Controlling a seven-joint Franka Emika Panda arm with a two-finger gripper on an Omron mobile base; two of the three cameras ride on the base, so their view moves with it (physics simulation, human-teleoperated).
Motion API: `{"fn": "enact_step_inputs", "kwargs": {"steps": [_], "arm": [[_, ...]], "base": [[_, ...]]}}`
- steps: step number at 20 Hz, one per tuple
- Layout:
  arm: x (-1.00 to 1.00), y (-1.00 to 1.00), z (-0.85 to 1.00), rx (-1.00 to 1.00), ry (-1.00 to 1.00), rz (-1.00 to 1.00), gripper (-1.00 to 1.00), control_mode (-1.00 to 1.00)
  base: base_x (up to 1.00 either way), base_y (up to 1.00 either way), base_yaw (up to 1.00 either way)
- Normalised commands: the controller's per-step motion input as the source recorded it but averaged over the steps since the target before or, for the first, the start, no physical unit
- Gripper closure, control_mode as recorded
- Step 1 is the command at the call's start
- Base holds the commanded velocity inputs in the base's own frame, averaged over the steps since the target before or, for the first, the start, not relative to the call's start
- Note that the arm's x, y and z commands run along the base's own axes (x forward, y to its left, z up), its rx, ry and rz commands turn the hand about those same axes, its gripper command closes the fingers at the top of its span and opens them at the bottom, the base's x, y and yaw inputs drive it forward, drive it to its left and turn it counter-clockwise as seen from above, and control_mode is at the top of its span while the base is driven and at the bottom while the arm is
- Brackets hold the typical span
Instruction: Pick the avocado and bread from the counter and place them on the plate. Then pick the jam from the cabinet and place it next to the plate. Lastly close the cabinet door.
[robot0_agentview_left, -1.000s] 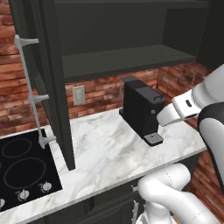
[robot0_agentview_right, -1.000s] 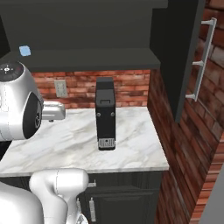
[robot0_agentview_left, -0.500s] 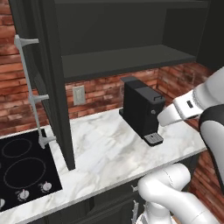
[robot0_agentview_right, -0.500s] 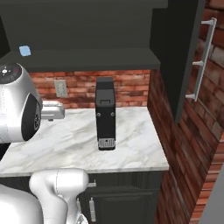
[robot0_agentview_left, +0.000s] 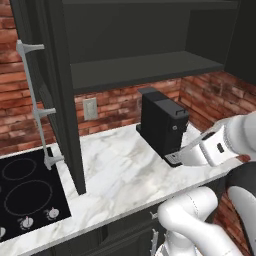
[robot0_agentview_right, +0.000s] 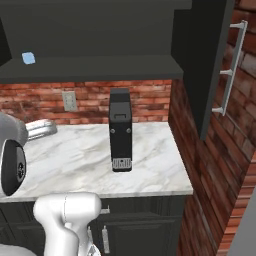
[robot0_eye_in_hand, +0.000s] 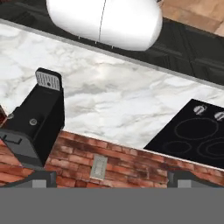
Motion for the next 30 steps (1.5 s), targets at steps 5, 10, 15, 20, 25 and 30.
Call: {"fn": "enact_step_inputs", "kwargs": {"steps": [5, 10, 15, 20, 25, 30], "arm": [[-0.03, 0.47, 0.0, -0.11, -0.19, 0.06, -1.0, -1.0], [-0.07, 0.32, -0.05, -0.09, -0.13, 0.04, -1.0, -1.0], [-0.21, 0.26, -0.11, -0.1, -0.14, 0.02, -1.0, -1.0], [-0.24, 0.31, -0.09, -0.11, -0.17, 0.03, -1.0, -1.0], [-0.48, 0.32, -0.03, -0.1, -0.21, 0.03, -1.0, -1.0], [-0.58, 0.32, -0.02, -0.1, -0.22, 0.03, -1.0, -1.0]], "base": [[0.0, 0.0, 0.0], [0.0, 0.0, 0.0], [0.0, 0.0, 0.0], [0.0, 0.0, 0.0], [0.0, 0.0, 0.0], [0.0, 0.0, 0.0]]}}
